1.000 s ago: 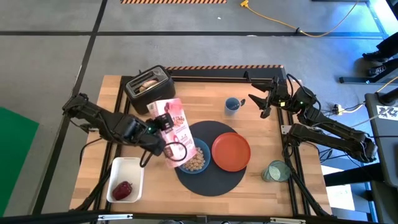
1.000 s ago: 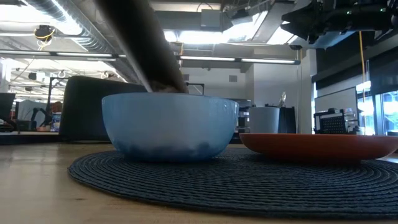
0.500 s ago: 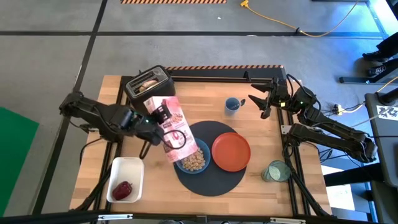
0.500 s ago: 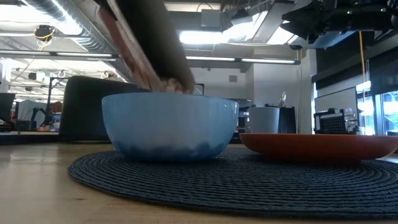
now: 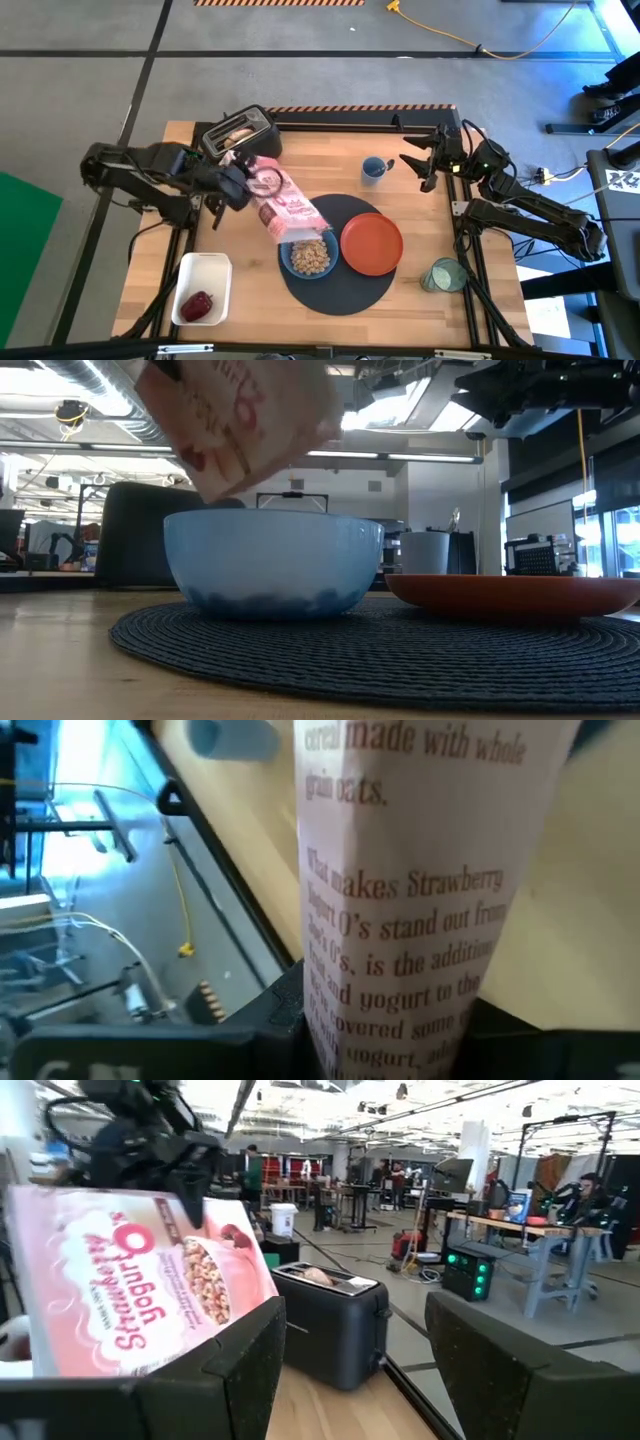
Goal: Arrange a breakfast setting
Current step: Pour the cereal from the box on the blue bowl
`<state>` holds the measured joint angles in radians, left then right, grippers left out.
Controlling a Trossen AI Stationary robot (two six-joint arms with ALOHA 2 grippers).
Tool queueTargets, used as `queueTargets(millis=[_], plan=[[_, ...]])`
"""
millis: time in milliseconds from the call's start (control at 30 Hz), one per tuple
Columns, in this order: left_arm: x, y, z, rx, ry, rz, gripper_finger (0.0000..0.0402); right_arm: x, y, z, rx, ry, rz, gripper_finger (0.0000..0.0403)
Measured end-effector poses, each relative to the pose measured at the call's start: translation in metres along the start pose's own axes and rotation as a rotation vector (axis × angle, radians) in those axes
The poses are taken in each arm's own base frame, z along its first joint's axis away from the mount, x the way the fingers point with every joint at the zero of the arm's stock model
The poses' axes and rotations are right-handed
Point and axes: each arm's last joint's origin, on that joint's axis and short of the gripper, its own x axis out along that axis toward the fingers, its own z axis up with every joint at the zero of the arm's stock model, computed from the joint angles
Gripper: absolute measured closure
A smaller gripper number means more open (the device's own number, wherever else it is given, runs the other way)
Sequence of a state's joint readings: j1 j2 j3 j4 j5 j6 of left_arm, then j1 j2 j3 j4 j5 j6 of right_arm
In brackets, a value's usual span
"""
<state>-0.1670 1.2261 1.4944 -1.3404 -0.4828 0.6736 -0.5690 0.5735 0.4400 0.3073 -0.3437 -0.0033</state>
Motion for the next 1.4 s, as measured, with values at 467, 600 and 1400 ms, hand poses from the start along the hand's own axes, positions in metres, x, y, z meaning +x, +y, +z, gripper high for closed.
queueTargets(millis=[467,600,1400], plan=[[-0.022,0.048,-0.025,-0.557,-0.41,0.158,0.0302,0.009,0.004,0.008,-0.059,-0.123,0.277,0.0164],[-0.017,0.062,-0.028,-0.674,-0.542,0.148,0.0302,0.012,0.003,0.007,-0.066,-0.123,0.277,0.0138],[0.115,0.054,-0.05,-0.854,-1.144,0.303,0.0321,0.047,-0.01,0.052,-0.003,-0.083,0.27,0.009]])
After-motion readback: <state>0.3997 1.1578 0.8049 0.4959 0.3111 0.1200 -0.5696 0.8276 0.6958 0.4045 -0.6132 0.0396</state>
